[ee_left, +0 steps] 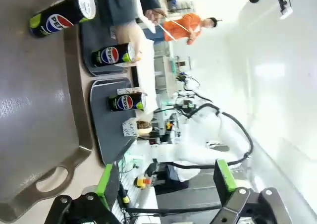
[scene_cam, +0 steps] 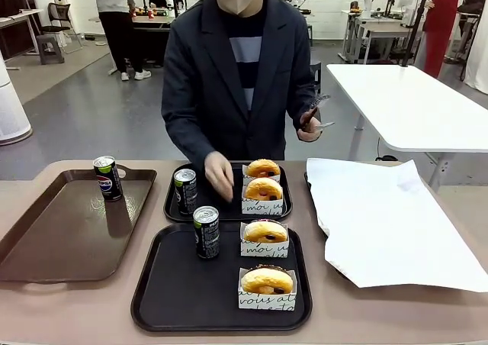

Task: Set up donuts and drinks on trays.
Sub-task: Pick up one Pepsi coke from the Handle tray and place it on the Flat Tray without a Pepsi coke.

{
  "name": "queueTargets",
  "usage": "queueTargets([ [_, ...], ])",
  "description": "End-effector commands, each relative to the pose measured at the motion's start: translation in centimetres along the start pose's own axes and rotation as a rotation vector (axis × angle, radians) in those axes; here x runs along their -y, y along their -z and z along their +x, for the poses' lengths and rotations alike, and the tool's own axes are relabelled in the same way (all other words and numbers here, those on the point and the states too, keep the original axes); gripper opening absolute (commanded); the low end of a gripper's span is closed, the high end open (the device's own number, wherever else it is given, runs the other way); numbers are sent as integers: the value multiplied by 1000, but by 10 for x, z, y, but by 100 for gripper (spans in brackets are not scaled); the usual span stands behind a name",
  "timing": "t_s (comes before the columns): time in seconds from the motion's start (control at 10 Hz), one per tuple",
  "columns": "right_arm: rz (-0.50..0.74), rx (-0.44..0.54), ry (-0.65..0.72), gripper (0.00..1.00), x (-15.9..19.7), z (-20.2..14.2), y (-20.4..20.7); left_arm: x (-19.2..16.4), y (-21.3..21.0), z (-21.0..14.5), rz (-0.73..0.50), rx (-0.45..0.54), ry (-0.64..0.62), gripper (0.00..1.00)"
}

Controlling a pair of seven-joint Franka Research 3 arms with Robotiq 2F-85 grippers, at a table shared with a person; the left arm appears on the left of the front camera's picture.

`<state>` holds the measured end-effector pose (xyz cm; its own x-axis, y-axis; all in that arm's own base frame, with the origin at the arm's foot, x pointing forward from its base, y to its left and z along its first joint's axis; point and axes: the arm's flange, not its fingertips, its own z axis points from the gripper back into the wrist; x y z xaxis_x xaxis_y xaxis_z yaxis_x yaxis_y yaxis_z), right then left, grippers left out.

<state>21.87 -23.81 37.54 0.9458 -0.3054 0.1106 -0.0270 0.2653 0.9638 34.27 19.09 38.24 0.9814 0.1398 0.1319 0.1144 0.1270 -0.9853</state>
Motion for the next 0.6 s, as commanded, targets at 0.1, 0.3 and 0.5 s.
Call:
queueTargets([
  [0.1, 1, -13, -10, 100, 0, -3, -1, -17, -18, 14, -10, -53, 53, 100],
  [0.3, 1, -13, -10, 100, 0, -3, -1, -11, -26, 4, -1, -65, 114, 100],
  [0.5, 1, -13, -10, 100, 0, -3, -1, -18, -14, 11, -17, -34, 32, 100],
])
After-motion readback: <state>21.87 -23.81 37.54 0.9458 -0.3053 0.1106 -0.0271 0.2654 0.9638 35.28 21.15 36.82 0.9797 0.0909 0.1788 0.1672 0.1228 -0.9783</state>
